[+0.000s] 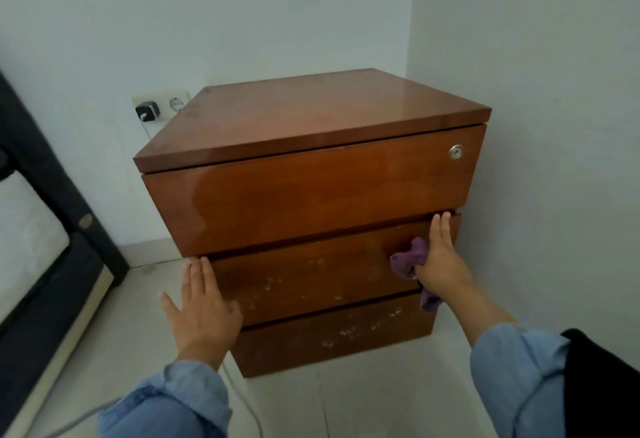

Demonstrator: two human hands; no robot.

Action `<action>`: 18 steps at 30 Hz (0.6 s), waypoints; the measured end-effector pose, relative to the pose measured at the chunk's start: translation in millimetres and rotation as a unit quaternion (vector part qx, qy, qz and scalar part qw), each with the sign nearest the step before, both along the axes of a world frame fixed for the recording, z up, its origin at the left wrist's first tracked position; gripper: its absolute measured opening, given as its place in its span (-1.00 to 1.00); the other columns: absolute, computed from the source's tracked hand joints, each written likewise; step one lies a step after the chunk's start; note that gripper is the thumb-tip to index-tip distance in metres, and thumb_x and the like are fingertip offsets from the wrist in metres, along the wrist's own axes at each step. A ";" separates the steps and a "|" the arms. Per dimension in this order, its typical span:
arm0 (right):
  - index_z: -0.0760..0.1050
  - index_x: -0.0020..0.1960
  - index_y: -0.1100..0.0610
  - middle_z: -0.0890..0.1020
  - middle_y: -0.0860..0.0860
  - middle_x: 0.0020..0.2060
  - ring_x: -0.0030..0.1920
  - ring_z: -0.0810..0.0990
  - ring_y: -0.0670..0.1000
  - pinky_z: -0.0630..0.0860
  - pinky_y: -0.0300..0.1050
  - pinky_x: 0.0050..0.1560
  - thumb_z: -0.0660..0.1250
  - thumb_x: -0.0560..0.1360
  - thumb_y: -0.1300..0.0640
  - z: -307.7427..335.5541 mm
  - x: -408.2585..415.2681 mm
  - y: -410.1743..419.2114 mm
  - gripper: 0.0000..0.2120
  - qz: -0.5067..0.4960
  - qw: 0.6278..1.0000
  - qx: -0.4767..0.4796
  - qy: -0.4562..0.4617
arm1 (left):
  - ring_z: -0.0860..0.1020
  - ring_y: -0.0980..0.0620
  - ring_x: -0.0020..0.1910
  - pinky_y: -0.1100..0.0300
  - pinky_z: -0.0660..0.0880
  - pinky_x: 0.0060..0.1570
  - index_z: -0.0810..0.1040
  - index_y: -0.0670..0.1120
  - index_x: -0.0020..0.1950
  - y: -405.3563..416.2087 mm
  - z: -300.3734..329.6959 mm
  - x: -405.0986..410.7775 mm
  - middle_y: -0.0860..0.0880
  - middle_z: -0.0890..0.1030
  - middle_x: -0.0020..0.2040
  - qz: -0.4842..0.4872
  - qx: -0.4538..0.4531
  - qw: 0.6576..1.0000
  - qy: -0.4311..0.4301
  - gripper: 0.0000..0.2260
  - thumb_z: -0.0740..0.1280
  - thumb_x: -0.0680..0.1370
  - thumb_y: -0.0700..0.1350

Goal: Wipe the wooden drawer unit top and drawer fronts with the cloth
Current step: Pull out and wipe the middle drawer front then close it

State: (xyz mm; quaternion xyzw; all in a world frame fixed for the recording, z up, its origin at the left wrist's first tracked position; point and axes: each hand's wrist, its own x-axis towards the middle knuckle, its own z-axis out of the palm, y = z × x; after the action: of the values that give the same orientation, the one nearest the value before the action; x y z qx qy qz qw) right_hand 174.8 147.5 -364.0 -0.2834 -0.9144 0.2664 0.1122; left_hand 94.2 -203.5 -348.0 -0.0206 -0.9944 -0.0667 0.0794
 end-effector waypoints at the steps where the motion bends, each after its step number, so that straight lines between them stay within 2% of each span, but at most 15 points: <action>1: -0.31 0.54 0.06 -0.32 -0.08 0.53 0.10 0.56 0.22 0.53 0.01 -0.14 0.28 0.48 0.24 -1.0 -2.0 0.2 -0.10 -0.006 1.000 0.009 0.004 | -0.18 -0.03 0.56 -0.22 -0.18 0.46 -0.22 -0.10 0.57 -4.4 -1.8 -3.2 -0.05 -0.16 0.59 0.002 0.006 1.000 0.000 -0.28 0.11 0.56 0.09; 5: -0.29 0.54 0.14 -0.29 0.00 0.54 0.36 0.38 0.25 0.45 0.05 0.10 0.31 0.47 0.20 4.6 -12.8 7.7 -0.10 -0.013 0.999 0.025 -0.021 | -0.05 -0.08 0.56 -0.21 -0.13 0.47 -0.14 -0.12 0.57 -5.5 -6.6 -9.8 -0.09 -0.07 0.58 -0.010 0.052 0.998 0.018 -0.28 0.17 0.55 0.06; 9: -0.28 0.54 0.17 -0.28 0.05 0.54 0.21 0.52 0.23 0.42 -0.03 -0.06 0.34 0.45 0.12 13.0 -15.3 6.2 -0.06 -0.034 0.993 0.084 -0.079 | 0.09 -0.14 0.53 -0.15 -0.04 0.49 -0.01 -0.17 0.56 1.6 -5.0 -12.7 -0.17 0.09 0.55 0.000 0.047 0.998 0.042 -0.27 0.20 0.51 0.12; 11: -0.23 0.55 0.17 -0.22 0.07 0.55 0.17 0.55 0.21 0.47 -0.03 -0.06 0.33 0.46 0.09 20.2 -14.2 3.8 -0.10 -0.043 0.986 0.125 -0.106 | 0.19 -0.16 0.49 -0.12 0.07 0.46 0.02 -0.17 0.55 0.5 -3.7 -13.0 -0.18 0.15 0.53 0.008 0.020 0.998 0.051 -0.26 0.16 0.51 0.19; 14: -0.06 0.53 0.17 -0.03 0.12 0.54 0.20 0.53 0.21 0.51 0.04 0.01 0.32 0.46 0.07 31.6 -9.7 6.6 -0.20 -0.034 0.974 0.168 -0.146 | 0.34 -0.17 0.38 -0.08 0.29 0.34 0.03 -0.15 0.54 -3.2 0.3 -10.7 -0.16 0.20 0.50 0.003 -0.006 0.999 0.042 -0.23 0.09 0.51 0.32; 16: 0.11 0.45 0.18 0.19 0.13 0.43 0.16 0.54 0.22 0.50 0.05 -0.04 0.33 0.45 0.09 38.5 -6.5 11.4 -0.33 -0.016 0.970 0.191 -0.148 | 0.38 -0.16 0.34 -0.07 0.33 0.28 0.02 -0.12 0.54 -6.3 6.2 -10.6 -0.13 0.21 0.49 -0.010 -0.021 0.999 0.028 -0.20 0.09 0.49 0.36; 18: 0.21 0.37 0.17 0.31 0.12 0.29 0.12 0.54 0.22 0.50 0.07 -0.07 0.33 0.45 0.09 45.4 -4.7 15.4 -0.44 0.000 0.967 0.205 -0.149 | 0.42 -0.13 0.31 -0.06 0.36 0.25 0.03 -0.09 0.53 -11.1 12.8 -11.5 -0.10 0.22 0.48 -0.031 -0.049 0.998 0.011 -0.21 0.11 0.48 0.36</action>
State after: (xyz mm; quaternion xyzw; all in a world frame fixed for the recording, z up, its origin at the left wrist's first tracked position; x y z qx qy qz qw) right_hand 170.1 162.9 -318.6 -0.2910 -0.9558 0.0281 0.0309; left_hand 82.7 -214.6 -335.2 -0.0556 -0.9945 -0.0201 0.0868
